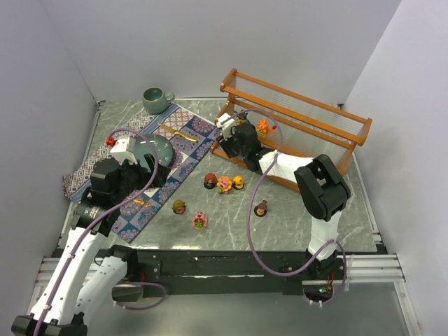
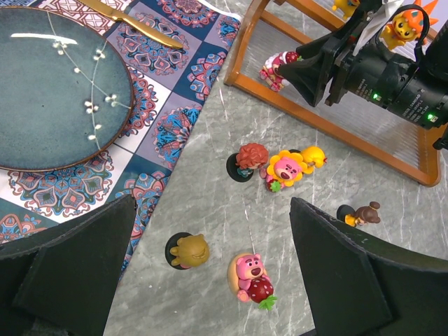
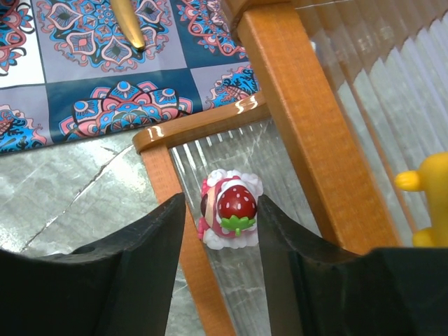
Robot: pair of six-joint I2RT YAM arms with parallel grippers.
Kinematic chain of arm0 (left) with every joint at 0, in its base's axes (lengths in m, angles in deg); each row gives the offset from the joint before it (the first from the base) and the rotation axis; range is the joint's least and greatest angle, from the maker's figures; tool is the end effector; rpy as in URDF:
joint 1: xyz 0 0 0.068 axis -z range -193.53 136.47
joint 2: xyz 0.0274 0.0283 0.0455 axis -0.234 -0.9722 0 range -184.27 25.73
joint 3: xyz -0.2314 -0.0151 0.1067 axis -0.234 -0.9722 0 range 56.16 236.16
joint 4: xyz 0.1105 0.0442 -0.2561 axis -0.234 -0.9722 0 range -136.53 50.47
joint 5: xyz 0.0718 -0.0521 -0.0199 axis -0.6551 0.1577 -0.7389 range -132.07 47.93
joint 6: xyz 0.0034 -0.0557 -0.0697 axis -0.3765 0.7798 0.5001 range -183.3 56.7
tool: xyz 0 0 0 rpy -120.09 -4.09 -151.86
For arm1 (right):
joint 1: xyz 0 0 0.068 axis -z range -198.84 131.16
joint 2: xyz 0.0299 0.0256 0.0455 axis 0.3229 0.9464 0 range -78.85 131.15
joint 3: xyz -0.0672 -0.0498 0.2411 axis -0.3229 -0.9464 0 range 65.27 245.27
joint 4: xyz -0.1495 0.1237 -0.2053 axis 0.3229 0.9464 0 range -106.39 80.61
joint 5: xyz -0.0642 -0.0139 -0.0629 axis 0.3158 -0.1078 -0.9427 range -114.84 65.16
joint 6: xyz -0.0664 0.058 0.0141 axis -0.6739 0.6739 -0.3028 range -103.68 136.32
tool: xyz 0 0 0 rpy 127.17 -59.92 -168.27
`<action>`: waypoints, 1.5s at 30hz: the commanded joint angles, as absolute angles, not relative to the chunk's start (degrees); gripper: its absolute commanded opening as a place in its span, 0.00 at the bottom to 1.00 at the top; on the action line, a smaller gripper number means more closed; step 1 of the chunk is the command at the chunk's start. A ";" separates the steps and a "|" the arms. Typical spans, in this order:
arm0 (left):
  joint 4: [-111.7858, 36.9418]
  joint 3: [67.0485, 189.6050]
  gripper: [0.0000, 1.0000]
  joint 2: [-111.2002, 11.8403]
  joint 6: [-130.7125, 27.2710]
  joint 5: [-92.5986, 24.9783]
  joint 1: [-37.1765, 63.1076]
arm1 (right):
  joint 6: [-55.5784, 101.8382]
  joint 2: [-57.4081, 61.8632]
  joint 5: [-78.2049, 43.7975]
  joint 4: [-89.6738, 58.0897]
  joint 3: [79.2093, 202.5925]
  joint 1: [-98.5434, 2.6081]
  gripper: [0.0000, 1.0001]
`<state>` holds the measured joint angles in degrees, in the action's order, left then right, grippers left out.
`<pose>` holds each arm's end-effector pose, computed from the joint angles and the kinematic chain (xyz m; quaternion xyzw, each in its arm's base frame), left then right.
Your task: Place and organize the plastic toys onto the shelf
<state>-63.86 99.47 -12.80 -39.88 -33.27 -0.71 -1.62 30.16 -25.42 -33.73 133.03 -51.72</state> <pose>0.2244 -0.0635 0.2976 -0.0311 0.8151 -0.2385 0.5271 0.4044 0.2605 0.1524 -0.3572 0.7583 0.0668 0.5412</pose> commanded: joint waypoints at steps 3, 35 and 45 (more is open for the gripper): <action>-61.76 99.49 0.97 -12.68 -39.92 -32.49 -0.53 | -1.00 26.79 -25.64 -35.19 134.00 -51.53 0.59; -61.85 99.31 0.97 -11.01 -39.66 -33.54 -0.70 | 24.74 4.21 -14.48 -33.35 114.85 -55.23 0.76; -61.94 99.31 0.97 -11.01 -39.66 -33.55 -0.79 | 31.69 1.21 -8.68 -39.06 103.07 -55.05 0.70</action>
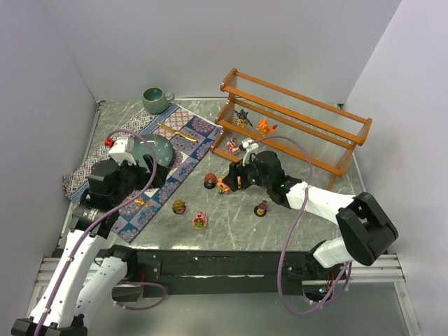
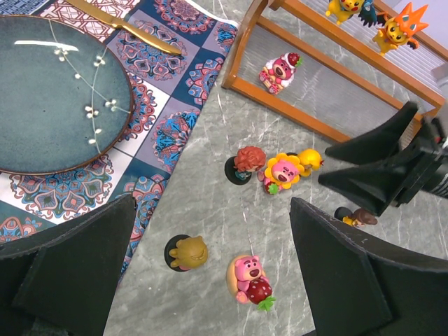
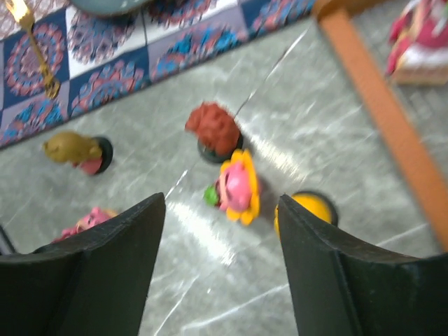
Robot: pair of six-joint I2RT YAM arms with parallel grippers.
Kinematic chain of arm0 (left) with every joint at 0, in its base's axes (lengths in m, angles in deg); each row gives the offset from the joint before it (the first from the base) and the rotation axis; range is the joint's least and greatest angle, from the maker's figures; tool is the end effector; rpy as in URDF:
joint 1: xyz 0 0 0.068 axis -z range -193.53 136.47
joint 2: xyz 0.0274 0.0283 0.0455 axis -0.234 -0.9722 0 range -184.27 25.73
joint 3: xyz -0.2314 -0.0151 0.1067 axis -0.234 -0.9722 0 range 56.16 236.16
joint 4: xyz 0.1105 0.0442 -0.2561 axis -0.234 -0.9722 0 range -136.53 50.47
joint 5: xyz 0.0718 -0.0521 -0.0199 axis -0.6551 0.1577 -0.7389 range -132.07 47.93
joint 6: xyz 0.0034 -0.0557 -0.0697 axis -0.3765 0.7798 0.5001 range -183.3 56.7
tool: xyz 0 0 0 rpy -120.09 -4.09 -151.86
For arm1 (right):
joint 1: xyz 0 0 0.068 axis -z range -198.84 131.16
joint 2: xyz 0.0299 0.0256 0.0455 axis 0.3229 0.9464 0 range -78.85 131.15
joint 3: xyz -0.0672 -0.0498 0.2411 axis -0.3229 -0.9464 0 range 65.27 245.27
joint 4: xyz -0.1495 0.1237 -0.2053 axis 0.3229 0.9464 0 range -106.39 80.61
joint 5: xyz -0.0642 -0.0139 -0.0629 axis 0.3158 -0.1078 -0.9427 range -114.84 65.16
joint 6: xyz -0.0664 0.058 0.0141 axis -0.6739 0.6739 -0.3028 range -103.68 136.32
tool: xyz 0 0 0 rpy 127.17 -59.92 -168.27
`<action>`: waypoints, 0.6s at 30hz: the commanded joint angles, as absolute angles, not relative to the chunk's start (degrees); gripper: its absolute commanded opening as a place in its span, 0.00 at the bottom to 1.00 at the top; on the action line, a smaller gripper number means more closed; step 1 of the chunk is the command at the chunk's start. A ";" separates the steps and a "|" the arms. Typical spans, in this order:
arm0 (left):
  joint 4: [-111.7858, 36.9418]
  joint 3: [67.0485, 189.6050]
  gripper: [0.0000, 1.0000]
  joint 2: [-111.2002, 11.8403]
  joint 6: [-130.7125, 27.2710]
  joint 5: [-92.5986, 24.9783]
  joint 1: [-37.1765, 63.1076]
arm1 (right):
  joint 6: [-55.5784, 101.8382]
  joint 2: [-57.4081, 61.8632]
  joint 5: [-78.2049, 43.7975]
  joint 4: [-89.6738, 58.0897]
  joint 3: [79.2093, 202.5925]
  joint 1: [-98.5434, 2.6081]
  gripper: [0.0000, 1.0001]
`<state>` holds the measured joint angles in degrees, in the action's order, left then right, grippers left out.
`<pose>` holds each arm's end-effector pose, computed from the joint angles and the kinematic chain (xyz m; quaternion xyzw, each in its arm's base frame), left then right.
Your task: Place and organize the plastic toys onto the shelf
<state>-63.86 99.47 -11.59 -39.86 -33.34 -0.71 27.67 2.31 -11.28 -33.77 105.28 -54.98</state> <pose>0.2206 -0.0626 0.3021 -0.0304 0.8090 -0.2403 0.5355 0.2810 0.2283 0.1646 -0.2415 0.7985 0.3090 0.4567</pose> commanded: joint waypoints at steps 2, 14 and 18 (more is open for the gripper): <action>-61.85 99.31 0.97 -11.01 -39.74 -33.63 -0.70 | 32.92 2.17 -8.59 -41.33 101.92 -54.79 0.68; -62.02 99.22 0.97 -11.01 -39.74 -33.72 -0.70 | 33.01 8.07 -9.37 -44.95 102.09 -54.26 0.53; -62.03 99.31 0.97 -11.01 -39.66 -33.81 -0.79 | 32.05 9.21 -11.57 -44.34 102.62 -54.70 0.54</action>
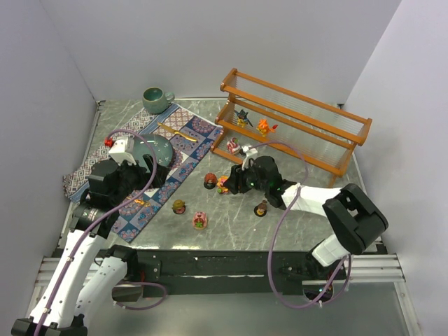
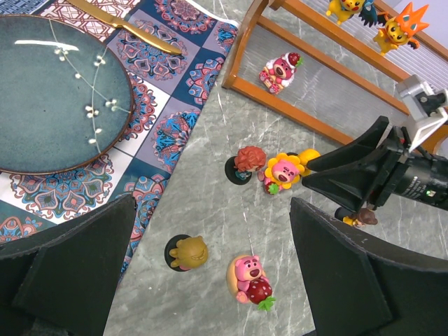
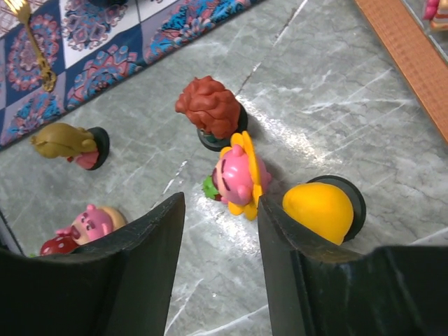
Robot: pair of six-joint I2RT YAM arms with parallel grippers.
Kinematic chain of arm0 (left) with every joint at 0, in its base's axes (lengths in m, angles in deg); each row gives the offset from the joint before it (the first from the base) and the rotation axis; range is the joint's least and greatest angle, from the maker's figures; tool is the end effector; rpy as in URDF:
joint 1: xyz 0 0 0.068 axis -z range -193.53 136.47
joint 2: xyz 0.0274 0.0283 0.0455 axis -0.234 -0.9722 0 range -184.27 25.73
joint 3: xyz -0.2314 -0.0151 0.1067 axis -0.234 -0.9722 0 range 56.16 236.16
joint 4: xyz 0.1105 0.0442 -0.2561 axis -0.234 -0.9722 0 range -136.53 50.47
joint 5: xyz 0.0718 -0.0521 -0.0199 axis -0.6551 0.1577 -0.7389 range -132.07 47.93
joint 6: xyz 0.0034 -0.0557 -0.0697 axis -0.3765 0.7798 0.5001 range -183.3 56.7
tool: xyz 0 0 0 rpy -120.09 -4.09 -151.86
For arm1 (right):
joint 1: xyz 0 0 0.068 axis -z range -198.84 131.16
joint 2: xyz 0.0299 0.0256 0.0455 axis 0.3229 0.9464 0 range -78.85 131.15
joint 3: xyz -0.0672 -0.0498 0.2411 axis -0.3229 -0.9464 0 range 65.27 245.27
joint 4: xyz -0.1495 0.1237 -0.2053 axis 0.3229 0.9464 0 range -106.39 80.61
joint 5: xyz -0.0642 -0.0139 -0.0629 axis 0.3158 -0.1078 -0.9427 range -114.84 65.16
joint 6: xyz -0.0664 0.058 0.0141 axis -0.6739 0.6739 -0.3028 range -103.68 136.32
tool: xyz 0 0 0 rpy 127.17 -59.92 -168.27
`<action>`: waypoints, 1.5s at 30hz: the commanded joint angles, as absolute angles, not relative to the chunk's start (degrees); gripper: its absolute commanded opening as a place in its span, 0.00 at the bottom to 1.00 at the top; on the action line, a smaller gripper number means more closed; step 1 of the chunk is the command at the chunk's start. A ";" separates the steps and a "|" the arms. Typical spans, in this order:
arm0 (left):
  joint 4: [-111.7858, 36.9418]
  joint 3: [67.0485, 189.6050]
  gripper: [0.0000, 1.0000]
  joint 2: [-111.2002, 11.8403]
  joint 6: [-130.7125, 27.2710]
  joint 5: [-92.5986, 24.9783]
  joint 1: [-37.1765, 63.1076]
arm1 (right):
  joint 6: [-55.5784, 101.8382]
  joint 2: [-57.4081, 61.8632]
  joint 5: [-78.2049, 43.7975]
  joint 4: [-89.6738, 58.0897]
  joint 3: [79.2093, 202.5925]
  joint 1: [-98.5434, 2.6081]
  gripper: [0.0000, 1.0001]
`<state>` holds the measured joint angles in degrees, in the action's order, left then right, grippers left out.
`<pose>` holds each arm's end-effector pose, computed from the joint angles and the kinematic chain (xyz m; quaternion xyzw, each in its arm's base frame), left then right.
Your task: Place and organize the plastic toys onto the shelf
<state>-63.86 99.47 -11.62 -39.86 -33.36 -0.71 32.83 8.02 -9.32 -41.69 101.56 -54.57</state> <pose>0.2207 -0.0626 0.3020 -0.0305 0.8092 -0.2401 0.5354 0.2790 0.2269 0.1261 -0.2110 0.8131 0.3360 0.4259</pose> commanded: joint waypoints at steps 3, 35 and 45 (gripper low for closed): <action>-62.03 99.31 0.97 -11.01 -39.66 -33.63 -0.79 | 30.82 10.00 -13.06 -43.81 103.15 -55.40 0.56; -61.94 99.14 0.97 -10.13 -39.75 -33.11 -0.79 | 28.62 13.61 -12.72 -47.85 104.20 -56.72 0.34; -61.85 99.14 0.97 -9.96 -39.75 -32.84 -0.79 | 25.81 9.22 -11.40 -46.18 103.41 -56.72 0.09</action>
<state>-63.86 99.47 -10.79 -39.86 -33.34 -0.71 28.00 12.98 -11.70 -44.66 102.02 -56.36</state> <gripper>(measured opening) 0.969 0.218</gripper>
